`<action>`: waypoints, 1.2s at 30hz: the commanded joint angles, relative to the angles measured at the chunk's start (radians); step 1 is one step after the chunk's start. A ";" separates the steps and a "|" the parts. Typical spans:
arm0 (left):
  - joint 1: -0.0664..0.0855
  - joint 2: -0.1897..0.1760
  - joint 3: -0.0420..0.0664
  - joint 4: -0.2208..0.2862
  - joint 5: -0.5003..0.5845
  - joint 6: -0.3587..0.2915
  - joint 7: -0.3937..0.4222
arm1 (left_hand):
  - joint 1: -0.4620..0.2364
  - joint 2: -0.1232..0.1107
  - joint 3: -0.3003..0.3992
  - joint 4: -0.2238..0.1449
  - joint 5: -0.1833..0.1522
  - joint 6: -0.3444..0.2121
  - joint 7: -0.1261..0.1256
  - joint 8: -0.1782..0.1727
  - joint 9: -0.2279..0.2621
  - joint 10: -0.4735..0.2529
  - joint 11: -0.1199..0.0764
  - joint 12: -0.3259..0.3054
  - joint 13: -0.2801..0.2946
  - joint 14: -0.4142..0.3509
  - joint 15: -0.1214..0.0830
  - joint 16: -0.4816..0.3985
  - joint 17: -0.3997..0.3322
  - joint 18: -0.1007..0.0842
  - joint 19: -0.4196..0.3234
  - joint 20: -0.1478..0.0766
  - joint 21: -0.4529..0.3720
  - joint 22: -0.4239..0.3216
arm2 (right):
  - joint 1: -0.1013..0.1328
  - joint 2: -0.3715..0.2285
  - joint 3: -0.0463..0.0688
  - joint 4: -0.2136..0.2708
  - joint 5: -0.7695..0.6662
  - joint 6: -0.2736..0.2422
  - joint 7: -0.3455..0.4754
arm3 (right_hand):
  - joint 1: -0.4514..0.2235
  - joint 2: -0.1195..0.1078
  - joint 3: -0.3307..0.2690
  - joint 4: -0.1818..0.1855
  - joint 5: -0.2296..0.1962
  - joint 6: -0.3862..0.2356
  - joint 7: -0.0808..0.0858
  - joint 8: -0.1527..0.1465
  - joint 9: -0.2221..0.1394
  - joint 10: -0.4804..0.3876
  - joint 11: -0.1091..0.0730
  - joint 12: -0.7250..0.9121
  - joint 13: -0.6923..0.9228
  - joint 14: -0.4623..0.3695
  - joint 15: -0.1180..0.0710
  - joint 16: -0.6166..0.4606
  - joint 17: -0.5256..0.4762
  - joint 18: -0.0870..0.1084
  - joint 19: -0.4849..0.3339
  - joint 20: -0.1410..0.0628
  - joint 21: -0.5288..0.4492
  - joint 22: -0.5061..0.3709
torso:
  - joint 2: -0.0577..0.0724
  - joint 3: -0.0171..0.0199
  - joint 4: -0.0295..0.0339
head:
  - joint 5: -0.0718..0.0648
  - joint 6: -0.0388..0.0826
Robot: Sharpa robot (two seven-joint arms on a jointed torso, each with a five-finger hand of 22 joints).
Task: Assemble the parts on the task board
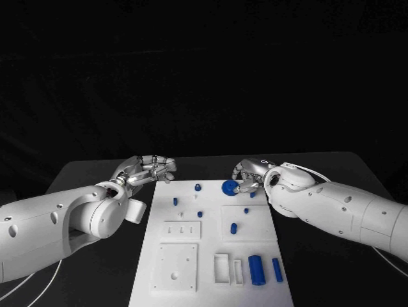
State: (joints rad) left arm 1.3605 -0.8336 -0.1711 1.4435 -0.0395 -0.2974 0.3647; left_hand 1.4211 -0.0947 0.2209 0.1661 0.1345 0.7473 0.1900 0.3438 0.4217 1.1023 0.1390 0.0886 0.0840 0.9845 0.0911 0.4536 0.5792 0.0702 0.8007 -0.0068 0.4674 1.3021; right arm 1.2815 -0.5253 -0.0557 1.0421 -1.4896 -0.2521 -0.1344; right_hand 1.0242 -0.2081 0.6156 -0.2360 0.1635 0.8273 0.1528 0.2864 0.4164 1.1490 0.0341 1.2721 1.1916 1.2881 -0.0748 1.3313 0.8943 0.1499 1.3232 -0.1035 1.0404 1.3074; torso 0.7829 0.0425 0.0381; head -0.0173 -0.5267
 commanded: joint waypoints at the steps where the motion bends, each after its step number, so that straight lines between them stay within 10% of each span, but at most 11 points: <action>1: 0.001 0.002 0.001 0.001 -0.003 0.015 0.008 | 0.012 0.001 -0.005 0.002 -0.002 0.006 -0.003 -0.004 -0.002 0.005 -0.001 -0.003 -0.001 0.005 -0.002 -0.006 0.002 0.010 -0.002 -0.004 -0.004 -0.002 | -0.001 -0.001 0.000 0.005 -0.018 -0.022 0.012 | -0.001 -0.003 -0.003 -0.002 0.013 -0.005 0.005 -0.004 -0.001 0.001 0.009 -0.002 0.001 -0.001 0.007 0.001 0.003 0.112 -0.001 -0.006 0.005 0.020 | 0.000 -0.0002 0.0005 | 0.000 0.000; 36: -0.005 0.012 0.000 -0.013 0.000 0.017 0.006 | 0.014 0.004 -0.006 0.003 -0.001 0.006 -0.002 -0.004 -0.003 0.006 0.000 -0.006 -0.001 0.006 -0.002 -0.008 0.004 0.010 -0.002 -0.004 -0.004 -0.002 | -0.006 0.027 -0.001 -0.011 -0.016 0.098 0.020 | 0.017 0.041 0.055 0.006 -0.021 0.030 -0.004 0.010 0.001 -0.006 0.000 -0.014 -0.005 0.001 -0.001 -0.010 0.015 0.112 -0.010 -0.002 0.015 0.019 | 0.001 0.0010 0.0002 | -0.003 0.000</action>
State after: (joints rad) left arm 1.3555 -0.8229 -0.1715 1.4297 -0.0391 -0.2953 0.3638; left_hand 1.4251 -0.0908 0.2182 0.1687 0.1345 0.7473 0.1900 0.3438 0.4200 1.1022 0.1390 0.0885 0.0842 0.9845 0.0911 0.4496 0.5820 0.0623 0.8007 -0.0068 0.4675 1.3021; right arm 1.2841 -0.5005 -0.0516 1.0343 -1.4887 -0.2076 -0.1133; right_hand 1.0426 -0.1735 0.6602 -0.2334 0.1493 0.8427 0.1389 0.2931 0.4199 1.1454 0.0374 1.2641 1.1879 1.2881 -0.0749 1.3243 0.9080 0.1447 1.3182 -0.1020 1.0525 1.3073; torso 0.7842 0.0428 0.0383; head -0.0219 -0.5278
